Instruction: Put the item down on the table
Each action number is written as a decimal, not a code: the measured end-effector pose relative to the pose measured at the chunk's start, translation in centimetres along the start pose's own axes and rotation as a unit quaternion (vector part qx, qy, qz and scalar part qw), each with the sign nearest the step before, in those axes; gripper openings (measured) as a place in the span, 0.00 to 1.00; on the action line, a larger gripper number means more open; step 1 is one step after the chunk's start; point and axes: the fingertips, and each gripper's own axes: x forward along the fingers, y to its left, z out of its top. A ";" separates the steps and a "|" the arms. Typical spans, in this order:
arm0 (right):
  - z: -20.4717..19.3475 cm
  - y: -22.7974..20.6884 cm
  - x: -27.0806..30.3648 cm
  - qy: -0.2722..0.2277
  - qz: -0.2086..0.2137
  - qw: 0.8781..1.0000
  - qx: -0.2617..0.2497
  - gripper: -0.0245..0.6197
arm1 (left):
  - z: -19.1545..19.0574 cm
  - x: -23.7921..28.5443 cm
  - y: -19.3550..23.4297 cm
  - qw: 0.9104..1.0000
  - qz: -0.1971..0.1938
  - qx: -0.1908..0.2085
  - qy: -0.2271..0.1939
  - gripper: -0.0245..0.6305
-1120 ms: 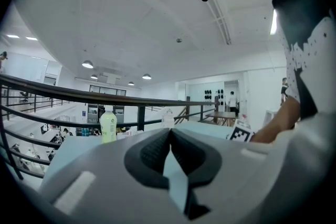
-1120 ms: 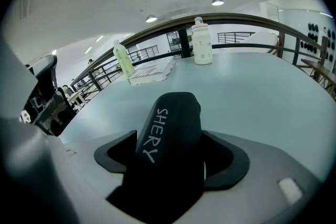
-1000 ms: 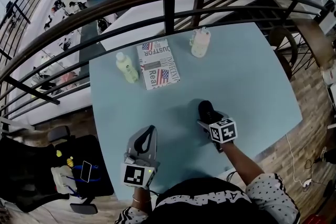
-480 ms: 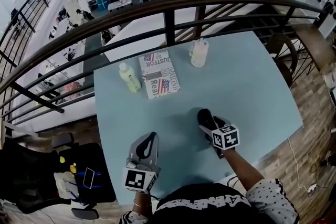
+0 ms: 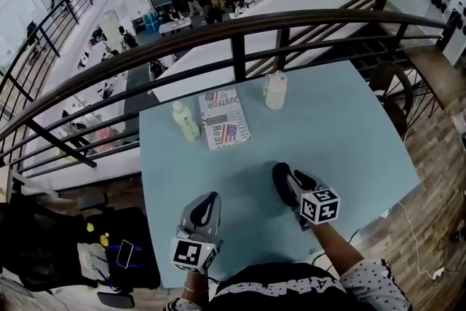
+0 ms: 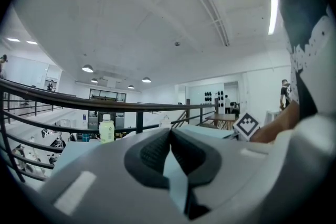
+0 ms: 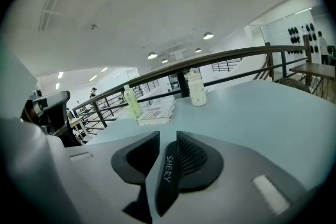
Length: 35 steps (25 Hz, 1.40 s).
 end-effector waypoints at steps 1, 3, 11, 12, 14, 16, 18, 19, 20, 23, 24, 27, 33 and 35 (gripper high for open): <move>0.3 0.1 -0.4 -0.008 0.002 1.000 0.004 0.17 | 0.2 -0.1 -0.3 1.000 -0.001 0.001 -0.001 0.04; 0.7 0.2 -1.3 -0.017 0.005 1.000 0.012 0.07 | 0.5 -0.4 -0.9 1.000 -0.002 0.004 -0.004 0.04; 2.4 1.5 -4.6 -0.050 0.039 0.998 0.022 0.03 | 1.5 -1.7 -2.4 0.999 0.007 0.031 -0.018 0.04; 2.8 1.9 -4.9 -0.055 0.049 0.997 0.017 0.03 | 1.6 -1.8 -2.4 0.999 0.009 0.033 -0.019 0.04; 3.4 2.9 -5.5 -0.063 0.069 0.996 0.003 0.03 | 1.6 -2.1 -2.4 0.999 0.014 0.037 -0.019 0.04; 3.8 3.8 -6.1 -0.070 0.084 0.994 -0.005 0.03 | 1.5 -2.4 -2.6 0.999 0.016 0.041 -0.018 0.04; 4.3 4.4 -6.7 -0.078 0.094 0.992 -0.006 0.03 | 1.6 -2.6 -2.8 0.999 0.018 0.045 -0.016 0.04; 4.5 4.7 -6.9 -0.082 0.098 0.992 -0.005 0.03 | 1.7 -2.6 -2.9 0.999 0.019 0.046 -0.016 0.04; 4.6 4.8 -7.1 -0.084 0.100 0.991 -0.005 0.03 | 1.8 -2.7 -3.1 0.999 0.020 0.045 -0.017 0.04; 4.8 5.0 -7.6 -0.086 0.105 0.991 -0.008 0.03 | 1.8 -2.7 -3.5 0.999 0.019 0.046 -0.015 0.04; 4.8 5.0 -7.7 -0.086 0.105 0.991 -0.010 0.03 | 1.7 -2.6 -3.6 0.999 0.018 0.046 -0.014 0.04; 4.7 4.8 -7.8 -0.086 0.106 0.991 -0.010 0.03 | 1.6 -2.5 -3.8 0.999 0.017 0.046 -0.013 0.04; 4.3 4.7 -8.4 -0.086 0.106 0.991 -0.007 0.03 | 1.4 -2.7 -4.3 0.999 0.012 0.038 -0.007 0.04; 4.3 4.7 -8.5 -0.087 0.105 0.991 -0.006 0.03 | 1.5 -2.7 -4.3 0.999 0.012 0.040 -0.010 0.04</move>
